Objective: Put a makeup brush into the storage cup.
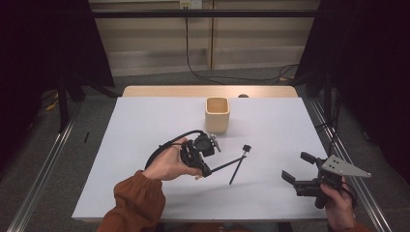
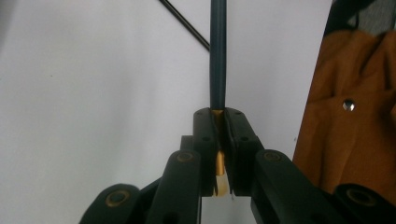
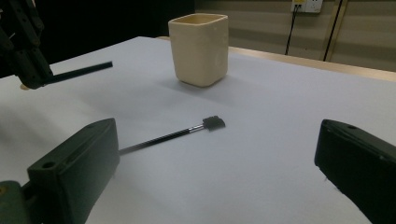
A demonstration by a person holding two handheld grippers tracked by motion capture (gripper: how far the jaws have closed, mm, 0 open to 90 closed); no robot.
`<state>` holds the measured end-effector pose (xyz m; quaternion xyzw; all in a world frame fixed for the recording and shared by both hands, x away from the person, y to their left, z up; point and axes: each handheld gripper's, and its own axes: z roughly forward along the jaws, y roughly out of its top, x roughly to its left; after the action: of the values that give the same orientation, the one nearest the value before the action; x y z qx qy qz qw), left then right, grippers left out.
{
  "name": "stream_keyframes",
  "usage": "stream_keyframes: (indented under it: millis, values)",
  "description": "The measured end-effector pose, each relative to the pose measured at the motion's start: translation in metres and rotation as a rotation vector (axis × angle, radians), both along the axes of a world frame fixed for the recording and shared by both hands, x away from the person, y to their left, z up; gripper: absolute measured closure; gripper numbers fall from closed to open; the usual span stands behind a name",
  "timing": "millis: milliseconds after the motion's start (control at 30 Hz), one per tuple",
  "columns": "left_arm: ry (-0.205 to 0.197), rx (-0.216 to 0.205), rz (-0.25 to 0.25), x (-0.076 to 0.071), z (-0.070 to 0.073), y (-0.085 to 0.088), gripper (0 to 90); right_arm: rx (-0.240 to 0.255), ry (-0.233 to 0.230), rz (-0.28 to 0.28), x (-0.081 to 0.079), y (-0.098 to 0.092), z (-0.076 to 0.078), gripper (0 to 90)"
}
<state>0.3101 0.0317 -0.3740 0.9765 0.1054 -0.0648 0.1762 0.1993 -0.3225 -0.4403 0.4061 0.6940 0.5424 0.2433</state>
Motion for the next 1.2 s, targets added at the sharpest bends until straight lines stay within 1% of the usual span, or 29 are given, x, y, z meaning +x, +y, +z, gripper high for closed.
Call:
stream_keyframes:
  millis: [33,100,133,167,233,267,333,367,433,500,533,567,600,633,667,700,733,800,900,933,967,1000,1033,1067,1100,1133,1167,1200]
  values:
    - [-0.008,0.011,-0.009,0.0,-0.002,0.0,84.7,0.001,-0.001,0.002,0.0,0.0,0.0,0.0]
    - [-0.006,0.018,-0.008,0.0,-0.003,0.0,84.6,0.002,-0.004,0.009,0.001,0.001,0.0,0.0]
    - [-0.005,0.02,-0.002,0.0,-0.005,0.0,84.6,0.011,-0.004,0.016,0.0,0.001,0.0,0.0]
    - [-0.001,0.03,-0.014,0.001,-0.005,0.001,84.6,0.015,-0.004,0.027,0.0,0.001,0.0,0.0]
    - [0.006,0.027,-0.018,0.001,-0.007,0.002,84.5,0.008,-0.001,0.032,0.0,0.002,0.0,0.0]
    - [-0.001,0.031,-0.019,0.001,-0.008,0.002,84.5,0.006,-0.002,0.037,0.0,0.002,0.001,0.0]
    - [0.009,0.023,0.002,0.0,-0.01,0.003,84.5,0.008,0.0,0.045,0.0,0.003,0.001,0.0]
    - [0.004,0.023,0.003,0.0,-0.011,0.003,84.5,0.006,-0.001,0.046,0.0,0.003,0.001,0.0]
    - [0.014,0.031,-0.004,0.001,-0.011,0.004,84.5,0.005,0.0,0.045,0.0,0.003,0.001,0.0]
    - [0.02,0.022,0.01,0.0,-0.012,0.005,84.5,0.007,0.0,0.047,0.001,0.003,0.001,0.0]
    - [0.016,0.025,0.011,0.0,-0.012,0.006,84.6,0.008,0.003,0.051,0.001,0.004,0.001,0.0]
    - [0.018,0.023,0.016,0.0,-0.012,0.006,84.6,0.005,0.009,0.061,0.001,0.004,0.001,0.0]
    - [0.025,0.038,0.008,0.0,-0.011,0.007,84.6,0.007,0.016,0.074,0.001,0.005,0.002,0.0]
    - [0.022,0.03,0.013,-0.001,-0.011,0.008,84.7,0.008,0.025,0.095,0.001,0.006,0.003,0.0]
    - [0.02,0.025,0.017,-0.002,-0.011,0.008,84.6,0.003,0.024,0.112,0.002,0.007,0.005,0.0]
    - [0.026,0.024,0.012,-0.003,-0.011,0.008,84.6,0.001,0.021,0.116,0.002,0.008,0.006,0.0]
    - [0.023,0.009,0.024,-0.004,-0.011,0.008,84.7,0.002,0.018,0.119,0.003,0.009,0.009,0.0]
    - [0.018,0.012,0.003,-0.004,-0.01,0.009,84.6,0.003,0.007,0.128,0.005,0.011,0.015,0.0]
    - [0.013,0.019,-0.015,-0.004,-0.01,0.009,84.6,0.012,0.011,0.179,0.009,0.014,0.021,0.0]
    - [-0.003,0.011,-0.01,-0.005,-0.01,0.009,84.5,0.011,0.003,0.188,0.01,0.015,0.023,0.0]
    - [-0.008,0.01,-0.005,-0.005,-0.01,0.009,84.5,0.009,-0.001,0.194,0.011,0.016,0.024,0.0]
    - [-0.013,0.013,-0.003,-0.005,-0.01,0.009,84.6,0.008,-0.001,0.198,0.012,0.017,0.024,0.0]
    - [-0.017,0.013,-0.011,-0.005,-0.01,0.008,84.6,0.005,-0.003,0.195,0.014,0.018,0.024,0.0]
    - [-0.015,0.011,-0.008,-0.006,-0.01,0.008,84.5,0.006,0.003,0.185,0.018,0.019,0.025,0.0]
    - [-0.015,0.017,-0.021,-0.006,-0.01,0.008,84.6,0.003,0.011,0.18,0.02,0.019,0.025,0.0]
    - [-0.014,0.016,-0.022,-0.007,-0.01,0.007,84.5,0.0,0.013,0.171,0.022,0.02,0.026,0.0]
    - [-0.012,0.014,-0.025,-0.007,-0.01,0.006,84.6,-0.011,0.004,0.15,0.024,0.022,0.027,0.0]
    - [-0.006,0.006,-0.019,-0.007,-0.011,0.006,84.6,-0.018,-0.003,0.144,0.026,0.024,0.028,0.0]
